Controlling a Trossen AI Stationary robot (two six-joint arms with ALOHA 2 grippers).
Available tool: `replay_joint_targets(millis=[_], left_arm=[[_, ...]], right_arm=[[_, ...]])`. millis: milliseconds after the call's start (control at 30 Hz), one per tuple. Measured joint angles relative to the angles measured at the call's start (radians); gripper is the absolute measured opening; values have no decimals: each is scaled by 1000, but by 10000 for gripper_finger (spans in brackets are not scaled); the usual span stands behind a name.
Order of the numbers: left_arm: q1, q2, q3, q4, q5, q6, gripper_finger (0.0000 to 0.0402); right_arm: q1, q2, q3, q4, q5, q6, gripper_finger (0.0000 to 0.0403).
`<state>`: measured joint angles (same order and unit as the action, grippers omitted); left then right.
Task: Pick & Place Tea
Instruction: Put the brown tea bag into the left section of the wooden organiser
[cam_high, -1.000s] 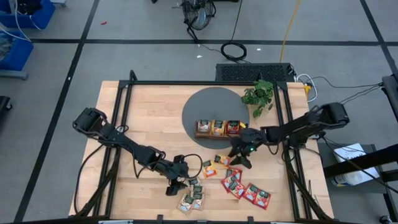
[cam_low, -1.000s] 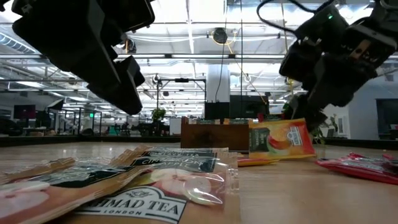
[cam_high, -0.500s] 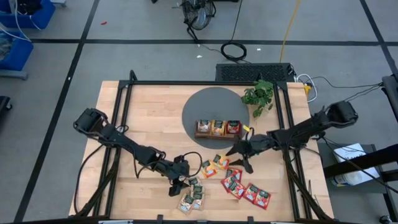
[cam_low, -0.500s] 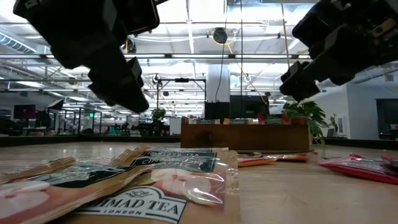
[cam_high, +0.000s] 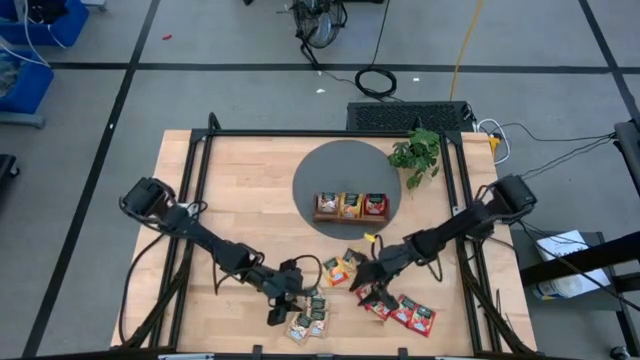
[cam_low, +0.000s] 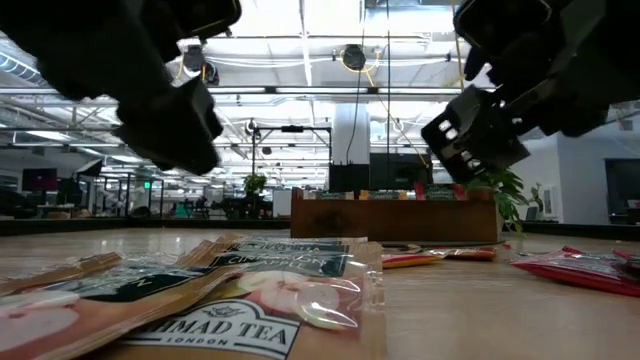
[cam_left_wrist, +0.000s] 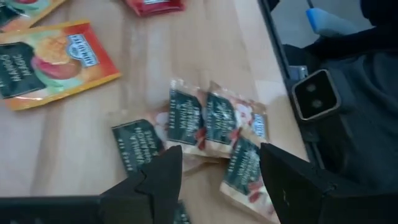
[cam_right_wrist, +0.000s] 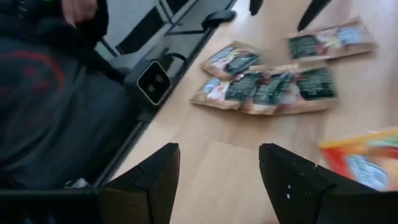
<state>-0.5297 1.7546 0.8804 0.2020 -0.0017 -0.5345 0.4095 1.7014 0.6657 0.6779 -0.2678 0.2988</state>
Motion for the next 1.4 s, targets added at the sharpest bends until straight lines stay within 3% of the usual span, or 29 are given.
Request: replay_joint_targets(millis=[200, 567, 900, 1133, 1400], left_arm=[[-64, 0, 0, -43, -11, -114, 214], [-161, 10, 0, -48, -188, -358, 214], [-171, 101, 0, 62, -187, -522, 214], [-162, 163, 1, 125, -191, -614, 214], [-153, 167, 1, 126, -204, -602, 214]], right_arm=[[-1, 94, 38, 45, -16, -17, 203], [74, 118, 38, 107, 55, -49, 203], [119, 117, 140, 15, 29, -250, 203], [103, 117, 131, -40, 86, -262, 203], [87, 138, 120, -37, 84, -259, 203]])
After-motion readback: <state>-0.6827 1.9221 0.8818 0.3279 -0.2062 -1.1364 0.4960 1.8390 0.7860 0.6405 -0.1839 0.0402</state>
